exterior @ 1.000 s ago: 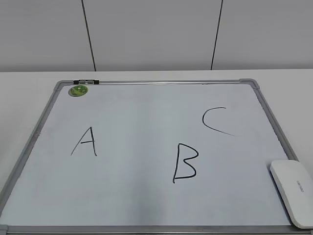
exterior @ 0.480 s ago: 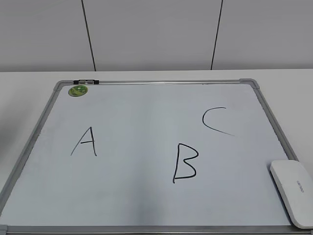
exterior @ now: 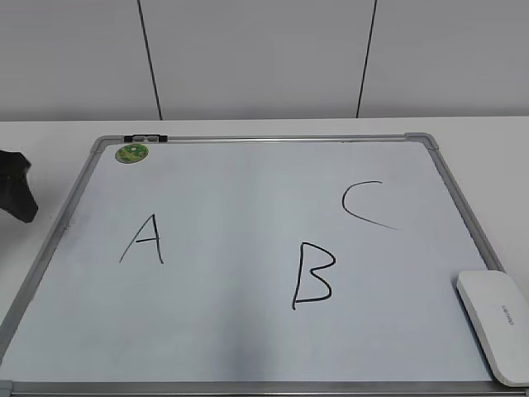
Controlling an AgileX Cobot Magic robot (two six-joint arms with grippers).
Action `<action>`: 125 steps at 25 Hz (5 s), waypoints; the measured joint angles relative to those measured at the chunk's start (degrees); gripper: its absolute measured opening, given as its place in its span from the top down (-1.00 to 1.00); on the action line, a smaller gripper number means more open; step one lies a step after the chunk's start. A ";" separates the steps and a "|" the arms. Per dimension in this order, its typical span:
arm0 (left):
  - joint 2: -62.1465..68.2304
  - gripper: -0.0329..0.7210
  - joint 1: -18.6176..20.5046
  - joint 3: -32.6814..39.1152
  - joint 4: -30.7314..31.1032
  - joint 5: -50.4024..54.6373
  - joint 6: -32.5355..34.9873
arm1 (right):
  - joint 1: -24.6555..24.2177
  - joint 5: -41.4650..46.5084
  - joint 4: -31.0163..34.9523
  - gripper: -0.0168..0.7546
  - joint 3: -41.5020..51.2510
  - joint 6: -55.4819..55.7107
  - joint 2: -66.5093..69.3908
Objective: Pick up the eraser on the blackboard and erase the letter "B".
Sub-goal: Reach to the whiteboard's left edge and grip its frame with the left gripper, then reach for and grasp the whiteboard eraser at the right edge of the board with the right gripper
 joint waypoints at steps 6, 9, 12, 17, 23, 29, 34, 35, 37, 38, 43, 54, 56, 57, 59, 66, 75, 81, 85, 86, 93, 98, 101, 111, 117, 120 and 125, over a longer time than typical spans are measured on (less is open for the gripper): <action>4.95 -0.38 0.00 -0.40 -1.71 -4.09 2.58 | 0.00 0.00 0.00 -0.56 0.00 0.00 0.00; 6.66 -0.32 0.00 -0.50 -2.10 -5.50 3.49 | 0.00 0.00 0.00 -0.56 0.00 0.00 0.00; 8.86 -0.28 0.00 -2.19 -2.37 -5.97 4.04 | 0.00 0.00 0.00 -0.56 0.00 0.00 0.00; 12.01 -0.26 0.00 -5.16 -2.48 -5.85 4.84 | 0.00 0.00 0.00 -0.56 0.00 0.00 0.00; 15.97 -0.24 0.00 -10.10 -2.48 -3.52 4.98 | 0.00 0.00 0.39 -0.56 0.00 0.00 0.00; 19.47 -0.22 0.00 -13.96 -2.48 -1.53 5.10 | 0.00 0.00 0.39 -0.56 0.00 0.00 0.00; 20.79 -0.18 0.13 -15.51 -2.48 -1.27 6.30 | 0.00 0.00 0.39 -0.56 0.00 0.00 0.00; 21.04 -0.16 0.24 -15.59 -2.52 -1.16 6.61 | 0.00 0.00 0.39 -0.56 0.00 0.00 0.00; 21.29 -0.12 0.87 -15.72 -3.25 -0.88 7.25 | 0.00 0.00 0.39 -0.56 0.00 0.00 0.00; 21.42 -0.11 1.34 -15.72 -3.86 -0.63 7.74 | 0.00 0.00 0.39 -0.56 0.00 0.00 0.00; 22.06 0.01 3.45 -15.82 -6.50 -0.42 9.94 | 0.00 0.00 0.39 -0.56 0.00 0.00 0.00; 24.53 0.12 3.71 -16.37 -8.37 0.01 10.80 | 0.00 0.00 0.39 -0.56 0.00 0.00 0.00; 24.86 0.18 3.71 -16.50 -8.73 0.17 10.80 | 0.00 0.00 0.39 -0.56 0.00 0.00 0.00; 24.86 0.23 3.71 -16.59 -8.94 0.30 10.80 | 0.00 0.00 0.39 -0.56 0.00 0.00 0.00; 25.00 0.33 3.71 -16.59 -9.19 0.62 10.80 | 0.00 0.00 0.39 -0.56 0.00 0.00 0.00; 25.00 0.79 3.81 -16.95 -9.86 1.11 10.80 | 0.00 0.00 0.00 -0.56 0.00 0.00 0.00; 25.00 0.82 3.81 -16.95 -9.93 1.19 10.60 | 0.00 0.00 0.39 -0.56 0.00 0.00 0.00; 25.00 0.82 3.81 -16.95 -9.92 1.19 10.47 | 0.00 0.00 2.05 -0.56 -4.12 0.00 2.73; 25.00 0.82 3.81 -16.95 -9.92 1.19 10.47 | 0.00 1.02 2.59 -0.56 -10.26 0.00 12.70; 25.00 0.82 3.81 -16.95 -9.95 1.19 10.47 | 0.00 1.27 3.02 -0.56 -11.63 0.00 15.60; 25.00 0.82 3.81 -16.95 -10.17 1.24 10.47 | 0.00 -2.55 3.63 -0.56 -15.43 -0.11 29.09; 25.00 0.82 3.81 -16.95 -10.20 1.33 10.47 | 0.00 -0.69 7.22 -0.56 -15.43 -1.49 38.17; 25.00 0.82 3.81 -16.95 -10.30 1.33 10.47 | 0.00 0.42 8.47 -0.56 -15.43 -2.41 44.65; 25.00 0.82 3.81 -16.95 -10.44 1.33 10.47 | 0.11 -5.17 8.65 -0.56 -15.43 -3.01 61.90; 25.00 0.82 3.81 -16.95 -10.54 1.38 10.47 | 0.11 -10.78 8.26 -0.56 -15.43 -3.01 68.05; 25.00 0.82 3.81 -16.95 -10.54 1.38 10.47 | 0.22 -12.71 8.26 -0.56 -15.43 -3.01 71.10; 25.00 0.82 3.81 -16.95 -10.54 1.38 10.47 | 2.76 -15.25 7.40 -0.56 -15.47 -3.14 76.98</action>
